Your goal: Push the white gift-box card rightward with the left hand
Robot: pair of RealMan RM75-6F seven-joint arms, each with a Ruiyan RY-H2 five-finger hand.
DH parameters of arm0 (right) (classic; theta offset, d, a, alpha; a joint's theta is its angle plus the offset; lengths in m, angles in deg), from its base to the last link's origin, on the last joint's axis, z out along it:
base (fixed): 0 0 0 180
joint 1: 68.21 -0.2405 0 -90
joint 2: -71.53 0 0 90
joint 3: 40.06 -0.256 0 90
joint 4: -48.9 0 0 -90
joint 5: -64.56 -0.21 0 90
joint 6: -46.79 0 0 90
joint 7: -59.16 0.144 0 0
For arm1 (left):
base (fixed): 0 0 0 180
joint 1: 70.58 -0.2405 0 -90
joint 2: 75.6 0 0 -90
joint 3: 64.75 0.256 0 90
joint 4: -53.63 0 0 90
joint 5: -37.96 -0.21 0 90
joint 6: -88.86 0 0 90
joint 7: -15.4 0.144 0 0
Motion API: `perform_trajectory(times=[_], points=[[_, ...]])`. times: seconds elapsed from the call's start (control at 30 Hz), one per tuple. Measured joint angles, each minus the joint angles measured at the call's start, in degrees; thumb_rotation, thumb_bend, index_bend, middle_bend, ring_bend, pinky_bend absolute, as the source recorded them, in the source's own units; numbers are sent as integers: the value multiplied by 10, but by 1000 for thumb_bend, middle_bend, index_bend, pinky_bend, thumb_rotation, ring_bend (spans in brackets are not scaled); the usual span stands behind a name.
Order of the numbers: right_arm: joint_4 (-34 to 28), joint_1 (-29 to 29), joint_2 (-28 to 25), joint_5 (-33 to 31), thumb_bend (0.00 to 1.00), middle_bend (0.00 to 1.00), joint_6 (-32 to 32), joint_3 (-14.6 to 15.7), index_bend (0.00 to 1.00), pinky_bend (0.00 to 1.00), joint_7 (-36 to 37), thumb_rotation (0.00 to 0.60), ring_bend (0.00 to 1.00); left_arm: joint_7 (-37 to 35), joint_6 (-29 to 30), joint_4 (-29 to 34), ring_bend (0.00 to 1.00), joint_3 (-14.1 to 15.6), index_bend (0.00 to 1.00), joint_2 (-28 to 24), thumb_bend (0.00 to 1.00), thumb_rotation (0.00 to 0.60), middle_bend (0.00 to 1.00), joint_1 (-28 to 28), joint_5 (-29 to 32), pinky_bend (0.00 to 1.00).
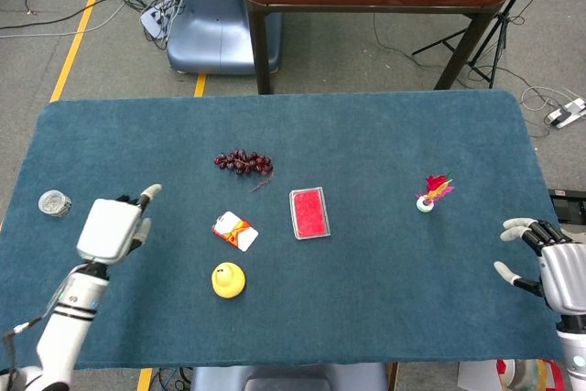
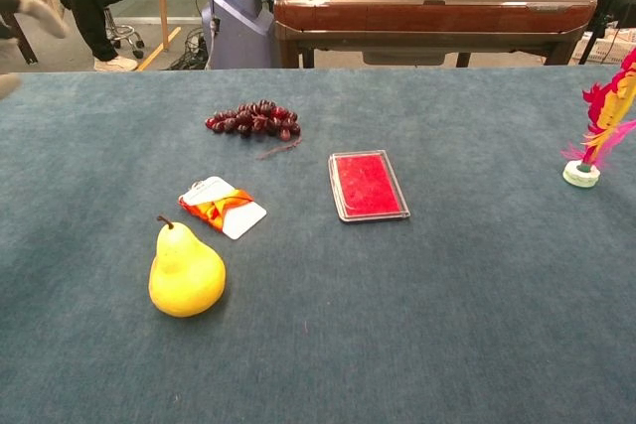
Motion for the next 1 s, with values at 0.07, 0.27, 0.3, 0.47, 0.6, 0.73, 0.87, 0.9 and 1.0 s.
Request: perform_trajectory(times=[0.07,0.27,0.3,0.47,0.6,0.73,0.87,0.9,1.0], points=[[-3,0,1,3,49,387,1,2,488,587,-7,600,337,-19,16,9,392,19,221,-25,432,600,400,-29,-26,623],[-5,2,4,3,51,392,3,2,489,587,-28,600,337,-113,66,9,376,61,240,-63,411,600,381,-121,-87,556],[-6,2,4,2,51,396,4,2,490,587,-33,600,337,-134,78,5,376,67,240,-67,408,600,381,-139,-97,552],[-8,3,8,-1,52,413,7,0,498,587,-66,600,337,-201,122,-28,367,82,258,-73,396,600,381,-208,-131,527],[-12,4,10,-3,52,415,8,-1,500,587,-80,600,337,-224,133,-68,363,82,275,-69,390,600,381,-249,-143,524],[-13,3,8,-8,52,415,1,-1,500,587,-71,600,337,-219,126,-77,363,66,300,-66,387,600,381,-258,-143,524],[-11,2,8,-14,51,415,-4,-2,500,587,-63,600,337,-216,109,-81,363,51,308,-60,387,600,381,-260,-149,524],[-11,2,7,-15,51,415,-6,-3,500,587,-61,600,337,-212,106,-83,363,47,310,-55,387,600,381,-262,-153,524],[-9,0,7,-20,52,415,-13,-3,500,587,-58,600,337,-201,94,-88,363,41,315,-45,386,600,381,-265,-162,524]])
